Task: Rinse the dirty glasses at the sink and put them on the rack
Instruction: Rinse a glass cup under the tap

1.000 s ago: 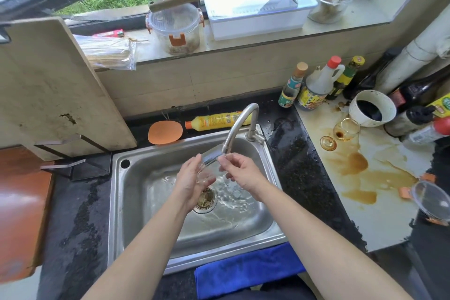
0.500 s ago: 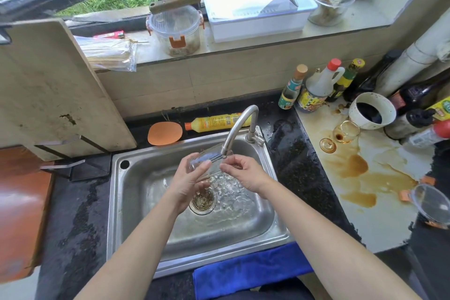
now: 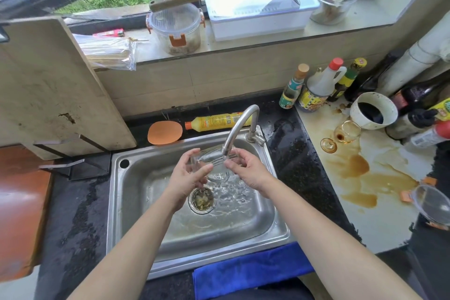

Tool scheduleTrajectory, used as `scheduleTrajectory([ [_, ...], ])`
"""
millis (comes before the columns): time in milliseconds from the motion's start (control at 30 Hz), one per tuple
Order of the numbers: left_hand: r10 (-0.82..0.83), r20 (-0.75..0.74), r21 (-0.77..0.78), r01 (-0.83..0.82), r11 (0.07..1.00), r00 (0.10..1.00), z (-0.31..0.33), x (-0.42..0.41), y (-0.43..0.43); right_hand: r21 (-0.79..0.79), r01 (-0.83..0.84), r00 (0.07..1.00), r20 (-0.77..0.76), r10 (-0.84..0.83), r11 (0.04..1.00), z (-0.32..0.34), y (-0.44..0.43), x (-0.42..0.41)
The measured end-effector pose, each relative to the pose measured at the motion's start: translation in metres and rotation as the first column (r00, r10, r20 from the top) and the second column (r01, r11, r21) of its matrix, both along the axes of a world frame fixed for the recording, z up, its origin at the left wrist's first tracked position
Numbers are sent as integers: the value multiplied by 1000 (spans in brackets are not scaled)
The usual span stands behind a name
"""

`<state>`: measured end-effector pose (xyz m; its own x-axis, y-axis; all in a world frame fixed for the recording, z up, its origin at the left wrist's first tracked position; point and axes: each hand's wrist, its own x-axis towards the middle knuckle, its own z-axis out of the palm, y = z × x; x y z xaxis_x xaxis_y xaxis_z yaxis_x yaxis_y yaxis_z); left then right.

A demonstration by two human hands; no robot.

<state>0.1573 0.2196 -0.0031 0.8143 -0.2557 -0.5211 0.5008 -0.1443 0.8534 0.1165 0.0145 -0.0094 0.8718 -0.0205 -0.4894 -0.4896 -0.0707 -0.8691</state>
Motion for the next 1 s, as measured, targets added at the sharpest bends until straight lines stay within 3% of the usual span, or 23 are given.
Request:
scheduleTrajectory([
  [233, -33, 290, 295, -57, 954, 956, 3, 3, -32, 135, 118, 963, -256, -80, 984, -16, 3, -6],
  [400, -164, 283, 409, 35, 912, 945, -5, 6, -43, 211, 282, 920, -336, -202, 936, -22, -1, -9],
  [700, -326, 212, 349, 240, 906, 921, 1, 7, -64, 96, 355, 874, -388, -294, 930, -29, -22, -19],
  [900, -346, 231, 380, 244, 892, 909, -2, -4, -60, 171, 503, 820, -404, -405, 847, -29, -21, -29],
  [1000, -316, 252, 331, 226, 916, 915, -6, -10, -54, 156, 458, 853, -354, -384, 875, -29, -15, -28],
])
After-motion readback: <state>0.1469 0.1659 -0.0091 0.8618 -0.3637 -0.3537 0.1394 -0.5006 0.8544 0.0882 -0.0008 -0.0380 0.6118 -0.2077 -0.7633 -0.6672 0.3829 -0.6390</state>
